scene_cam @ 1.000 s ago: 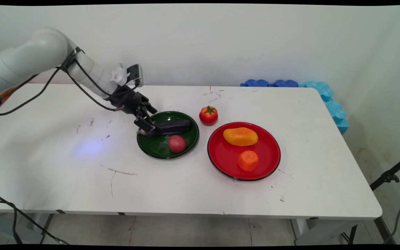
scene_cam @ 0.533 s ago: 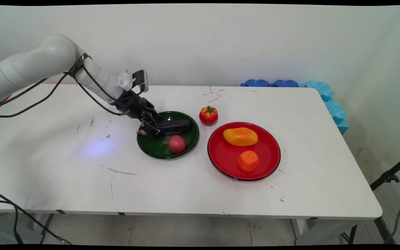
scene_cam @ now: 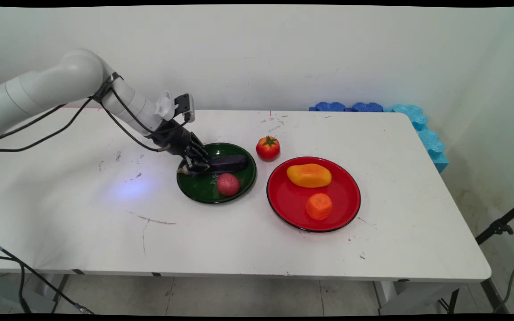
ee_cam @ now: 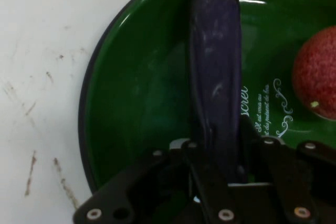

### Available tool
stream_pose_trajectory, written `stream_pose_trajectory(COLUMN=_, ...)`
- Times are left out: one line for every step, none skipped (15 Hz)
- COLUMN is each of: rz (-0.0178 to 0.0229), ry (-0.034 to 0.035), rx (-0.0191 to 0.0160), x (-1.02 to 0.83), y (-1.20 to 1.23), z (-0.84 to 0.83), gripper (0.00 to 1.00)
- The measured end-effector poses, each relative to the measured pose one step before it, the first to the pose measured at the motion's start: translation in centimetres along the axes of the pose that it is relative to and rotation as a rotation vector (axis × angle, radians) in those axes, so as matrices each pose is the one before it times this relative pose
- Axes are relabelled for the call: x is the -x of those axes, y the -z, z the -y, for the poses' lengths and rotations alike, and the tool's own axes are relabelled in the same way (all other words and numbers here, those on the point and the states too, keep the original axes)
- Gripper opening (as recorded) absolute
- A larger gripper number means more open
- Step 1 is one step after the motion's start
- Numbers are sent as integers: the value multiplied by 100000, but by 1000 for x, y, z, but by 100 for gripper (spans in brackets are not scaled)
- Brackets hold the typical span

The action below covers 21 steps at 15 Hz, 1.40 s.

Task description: Place the picked object on the table

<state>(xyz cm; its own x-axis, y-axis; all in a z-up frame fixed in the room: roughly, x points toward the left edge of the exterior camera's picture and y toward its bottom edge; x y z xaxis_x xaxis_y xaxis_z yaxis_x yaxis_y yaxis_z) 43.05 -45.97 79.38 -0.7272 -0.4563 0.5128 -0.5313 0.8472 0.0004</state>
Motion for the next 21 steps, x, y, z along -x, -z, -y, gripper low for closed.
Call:
stream_pose_trajectory(rz=35, ry=36, rx=-63, x=-23, y=-46, z=-29, gripper=0)
stream_pose_trajectory(rz=-6, ry=69, rx=-104, x=-81, y=-51, z=-34, gripper=0)
stream_pose_trajectory(rz=-155, ry=174, rx=-120, x=-91, y=16, z=-27, gripper=0)
stream_pose_trajectory(rz=-502, ry=154, rx=-309, x=-307, y=95, z=-25, gripper=0)
stream_pose_trajectory(rz=-385, ry=111, rx=-196, x=-249, y=112, z=-13, gripper=0)
stream_pose_trajectory(rz=-912, ry=-82, rx=-434, x=-535, y=322, z=-44, gripper=0)
stream_pose_trajectory(rz=-689, ry=-125, rx=-198, x=-459, y=233, z=-38, gripper=0)
stream_pose_trajectory(rz=-1292, ry=-391, rx=-422, x=-756, y=538, z=-140, gripper=0)
stream_pose_trajectory(rz=-1771, ry=-515, rx=-395, x=-983, y=811, z=-301, gripper=0)
stream_pose_trajectory(rz=-1952, ry=-698, rx=-210, x=-1140, y=838, z=-357, gripper=0)
stream_pose_trajectory(rz=-1809, ry=-589, rx=-19, x=-1030, y=794, z=-439, gripper=0)
stream_pose_trajectory(rz=-1245, ry=-262, rx=41, x=-696, y=531, z=-320, gripper=0)
stream_pose_trajectory(rz=-1724, ry=-514, rx=259, x=-999, y=720, z=-565, gripper=0)
stream_pose_trajectory(rz=-1117, ry=-107, rx=325, x=-635, y=475, z=-417, gripper=0)
stream_pose_trajectory(rz=-1443, ry=-268, rx=740, x=-890, y=611, z=-743, gripper=0)
stream_pose_trajectory(rz=-832, ry=-73, rx=698, x=-541, y=339, z=-545, gripper=0)
stream_pose_trajectory(rz=-1075, ry=-193, rx=1157, x=-707, y=463, z=-911, gripper=0)
stream_pose_trajectory(rz=-959, ry=-362, rx=1590, x=-667, y=405, z=-1166, gripper=0)
stream_pose_trajectory(rz=-690, ry=-700, rx=1714, x=-536, y=274, z=-1212, gripper=0)
stream_pose_trajectory(rz=-367, ry=-831, rx=1573, x=-351, y=124, z=-1063, gripper=0)
stream_pose_trajectory(rz=-251, ry=-1734, rx=1844, x=-292, y=34, z=-1203, gripper=0)
